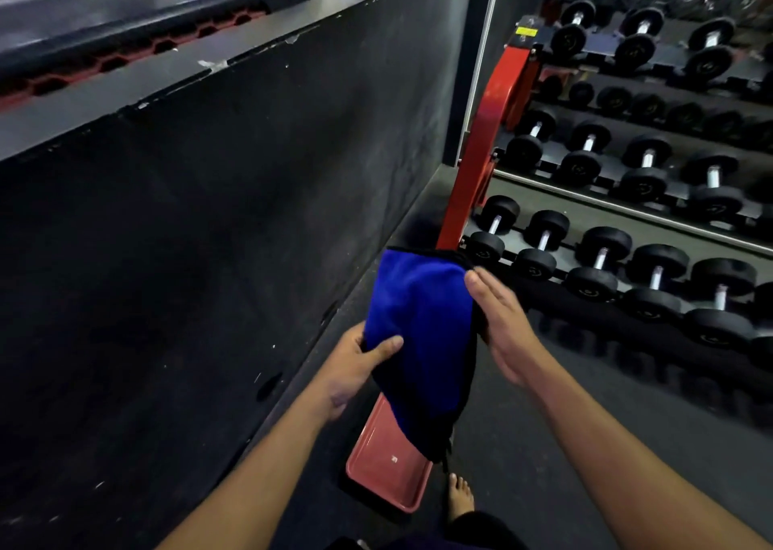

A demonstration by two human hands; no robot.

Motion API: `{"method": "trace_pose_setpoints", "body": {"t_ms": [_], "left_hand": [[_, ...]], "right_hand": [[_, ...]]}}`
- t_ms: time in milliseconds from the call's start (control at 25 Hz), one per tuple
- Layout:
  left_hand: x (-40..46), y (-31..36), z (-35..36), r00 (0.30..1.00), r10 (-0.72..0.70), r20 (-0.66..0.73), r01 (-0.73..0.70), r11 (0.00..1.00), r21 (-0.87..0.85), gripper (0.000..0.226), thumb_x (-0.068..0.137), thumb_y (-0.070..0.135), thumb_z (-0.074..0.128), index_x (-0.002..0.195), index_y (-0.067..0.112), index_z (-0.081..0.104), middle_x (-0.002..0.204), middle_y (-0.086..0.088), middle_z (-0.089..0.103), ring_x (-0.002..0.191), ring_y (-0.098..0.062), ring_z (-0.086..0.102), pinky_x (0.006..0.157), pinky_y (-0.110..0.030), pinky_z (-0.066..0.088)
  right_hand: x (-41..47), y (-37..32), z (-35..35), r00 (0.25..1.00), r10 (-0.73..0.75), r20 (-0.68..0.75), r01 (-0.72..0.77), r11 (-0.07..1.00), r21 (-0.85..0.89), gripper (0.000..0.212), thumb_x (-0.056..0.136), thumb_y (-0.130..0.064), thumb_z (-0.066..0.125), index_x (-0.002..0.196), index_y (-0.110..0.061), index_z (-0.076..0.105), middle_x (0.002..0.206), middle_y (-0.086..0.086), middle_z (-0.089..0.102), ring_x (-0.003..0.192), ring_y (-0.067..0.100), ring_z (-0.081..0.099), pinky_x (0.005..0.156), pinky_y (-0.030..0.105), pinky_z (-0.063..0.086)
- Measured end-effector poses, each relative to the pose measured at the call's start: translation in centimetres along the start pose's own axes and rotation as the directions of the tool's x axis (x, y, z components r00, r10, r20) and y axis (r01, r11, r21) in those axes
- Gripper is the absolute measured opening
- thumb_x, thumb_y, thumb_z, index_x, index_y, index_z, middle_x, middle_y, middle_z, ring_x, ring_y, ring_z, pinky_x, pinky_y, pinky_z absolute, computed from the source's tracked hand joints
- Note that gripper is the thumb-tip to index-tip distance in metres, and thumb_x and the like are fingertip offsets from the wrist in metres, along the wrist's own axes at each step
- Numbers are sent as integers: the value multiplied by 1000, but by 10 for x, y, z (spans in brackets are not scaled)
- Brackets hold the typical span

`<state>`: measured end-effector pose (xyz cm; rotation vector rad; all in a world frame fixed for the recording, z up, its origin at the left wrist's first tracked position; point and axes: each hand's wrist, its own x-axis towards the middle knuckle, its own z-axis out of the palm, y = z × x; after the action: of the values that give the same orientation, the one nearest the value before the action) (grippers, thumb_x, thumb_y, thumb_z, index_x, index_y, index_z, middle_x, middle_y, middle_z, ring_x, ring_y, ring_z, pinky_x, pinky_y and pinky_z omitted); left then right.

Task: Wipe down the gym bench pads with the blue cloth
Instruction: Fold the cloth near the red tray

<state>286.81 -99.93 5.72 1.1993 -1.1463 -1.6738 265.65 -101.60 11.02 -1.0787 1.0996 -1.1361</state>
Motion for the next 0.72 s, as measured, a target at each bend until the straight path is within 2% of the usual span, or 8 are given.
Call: {"method": "trace_pose_setpoints", "body": {"t_ms": [40,120,200,320,440,520,600,720], "left_hand": [[2,0,2,1000,9,-27,-10,1000,-23,25,96,12,67,121,15,68,116,4,76,111,-13,69,90,-22,54],[4,-3,1,996,-14,-83,12,1000,-23,22,97,15,67,119,11,69,115,-5,76,110,-23,71,95,-35,56],[4,-17,-8,994,-88,-63,89,996,2,21,96,12,69,117,8,68,114,-9,76,109,-26,71,94,-37,57],[0,-51,-31,960,-264,98,244,954,173,61,84,14,81,138,21,54,134,5,68,124,-11,63,109,-35,48],[-4,-68,-34,929,-367,55,330,885,330,57,82,10,82,129,27,55,132,3,68,120,-11,65,109,-42,49],[-6,-71,-27,942,-316,-115,335,854,399,55,80,15,85,121,26,52,118,-2,72,109,-13,69,103,-40,53],[-7,-70,-23,949,-215,-231,299,847,440,66,76,21,89,122,38,45,107,-2,73,101,-15,70,96,-37,53],[-9,-71,-24,986,-143,-82,162,769,618,68,73,20,89,117,52,48,110,5,71,100,-9,66,93,-31,51]], "right_hand": [[-5,18,-7,986,154,69,-159,985,66,64,79,-63,65,123,-16,63,121,-1,69,113,15,63,98,32,45],[-28,62,-15,899,383,213,-392,920,1,55,82,-53,62,123,-17,64,124,7,69,114,21,64,94,33,50],[-46,88,-11,869,446,214,-438,895,-87,37,90,-30,66,121,-9,66,116,11,72,106,24,67,86,30,53],[-54,112,-11,911,411,-22,-412,909,-64,22,93,-8,63,115,-5,68,104,7,76,95,18,72,74,24,54],[-59,123,-13,908,390,-156,-414,892,-183,13,92,-11,66,104,-12,72,96,3,77,97,23,72,81,41,58],[-65,122,-10,903,357,-239,-408,886,-218,12,90,-11,69,101,-16,69,94,2,77,91,18,73,77,38,60],[-69,119,-6,881,317,-351,-392,905,-167,25,89,-11,70,107,-23,59,92,2,76,78,8,72,58,20,55],[-71,123,-15,927,192,-322,-292,908,-300,41,85,-15,75,117,-32,56,97,-5,73,79,-3,67,64,19,55]]}}
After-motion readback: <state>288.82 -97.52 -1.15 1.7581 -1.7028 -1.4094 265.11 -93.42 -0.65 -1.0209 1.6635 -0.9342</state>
